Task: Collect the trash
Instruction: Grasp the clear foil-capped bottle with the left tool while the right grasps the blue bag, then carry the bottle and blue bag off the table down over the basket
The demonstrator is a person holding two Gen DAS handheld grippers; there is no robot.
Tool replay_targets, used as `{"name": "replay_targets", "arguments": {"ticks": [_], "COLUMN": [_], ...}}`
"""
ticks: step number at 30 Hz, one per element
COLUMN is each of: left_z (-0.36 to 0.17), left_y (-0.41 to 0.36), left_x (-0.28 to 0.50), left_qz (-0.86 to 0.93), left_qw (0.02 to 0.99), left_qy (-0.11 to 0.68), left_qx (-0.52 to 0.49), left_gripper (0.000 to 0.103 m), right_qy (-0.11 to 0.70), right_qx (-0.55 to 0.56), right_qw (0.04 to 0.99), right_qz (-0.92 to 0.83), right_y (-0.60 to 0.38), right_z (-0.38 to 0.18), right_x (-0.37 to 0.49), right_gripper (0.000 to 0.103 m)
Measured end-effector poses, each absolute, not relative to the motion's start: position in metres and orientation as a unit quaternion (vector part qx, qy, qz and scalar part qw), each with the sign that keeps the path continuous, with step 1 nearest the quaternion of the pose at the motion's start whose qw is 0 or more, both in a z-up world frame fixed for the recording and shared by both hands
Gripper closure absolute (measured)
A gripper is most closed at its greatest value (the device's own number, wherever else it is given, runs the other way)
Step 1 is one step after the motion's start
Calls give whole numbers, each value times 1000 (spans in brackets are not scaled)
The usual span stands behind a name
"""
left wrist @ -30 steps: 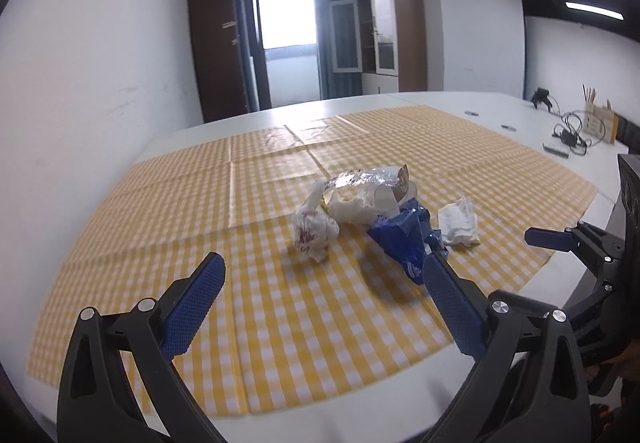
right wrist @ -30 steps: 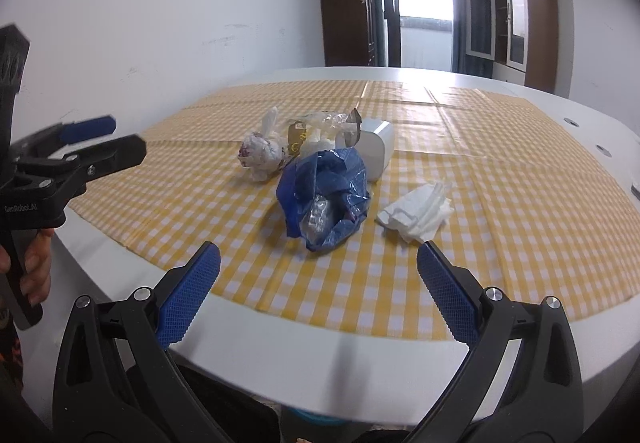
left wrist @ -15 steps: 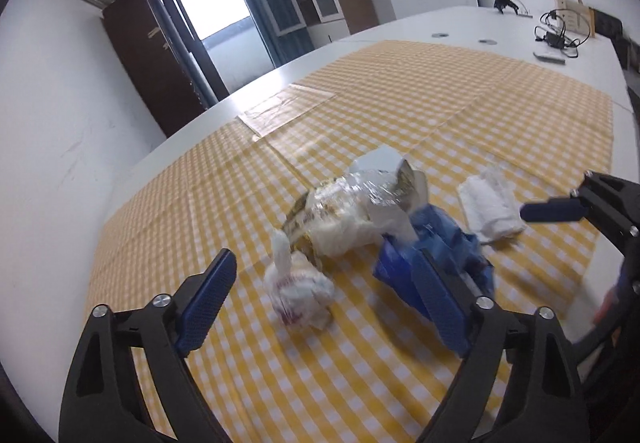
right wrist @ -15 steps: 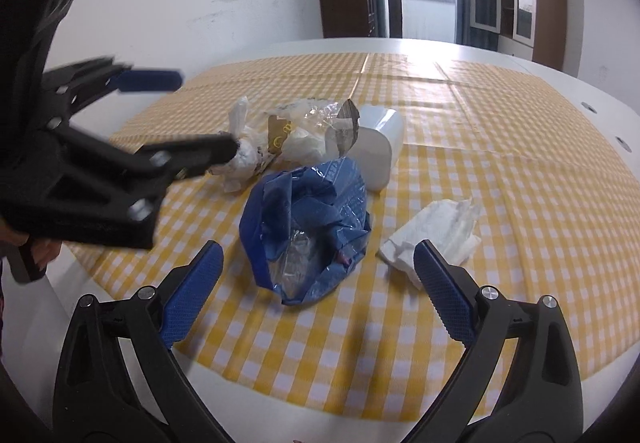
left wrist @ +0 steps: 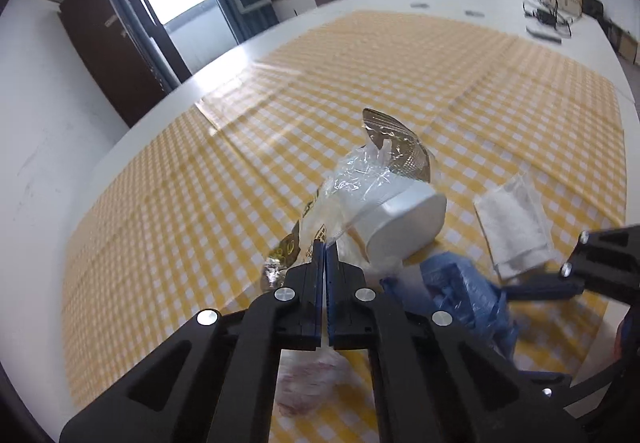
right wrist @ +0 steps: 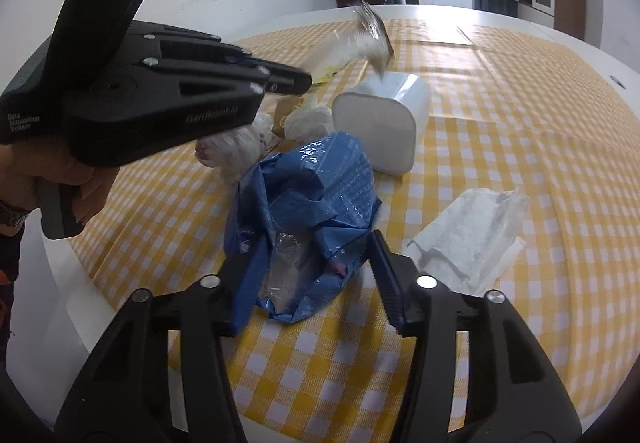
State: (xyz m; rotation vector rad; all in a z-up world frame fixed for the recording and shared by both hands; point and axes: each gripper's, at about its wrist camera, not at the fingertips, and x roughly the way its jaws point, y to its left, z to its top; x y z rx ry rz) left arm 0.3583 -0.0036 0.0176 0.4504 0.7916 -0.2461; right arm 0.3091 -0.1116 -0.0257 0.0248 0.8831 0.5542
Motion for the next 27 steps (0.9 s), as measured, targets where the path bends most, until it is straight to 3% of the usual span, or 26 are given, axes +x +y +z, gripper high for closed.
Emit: {"name": "replay_targets", "arguments": {"ticks": [5, 27], "left_z": [40, 125], "left_y": [6, 50], "left_x": [351, 254], "left_qz": [-99, -8], "left_qw": [915, 962], "left_qy": [343, 261], "left_qx": [189, 74], "left_gripper": [103, 103], "right_qy": [398, 328], "right_qx": [33, 51], "right_qw": [881, 913], "right_qz": [254, 237], "right_y": [-127, -171], "right_z": [-14, 33], "right_x": [301, 231], "right_gripper": [66, 68]}}
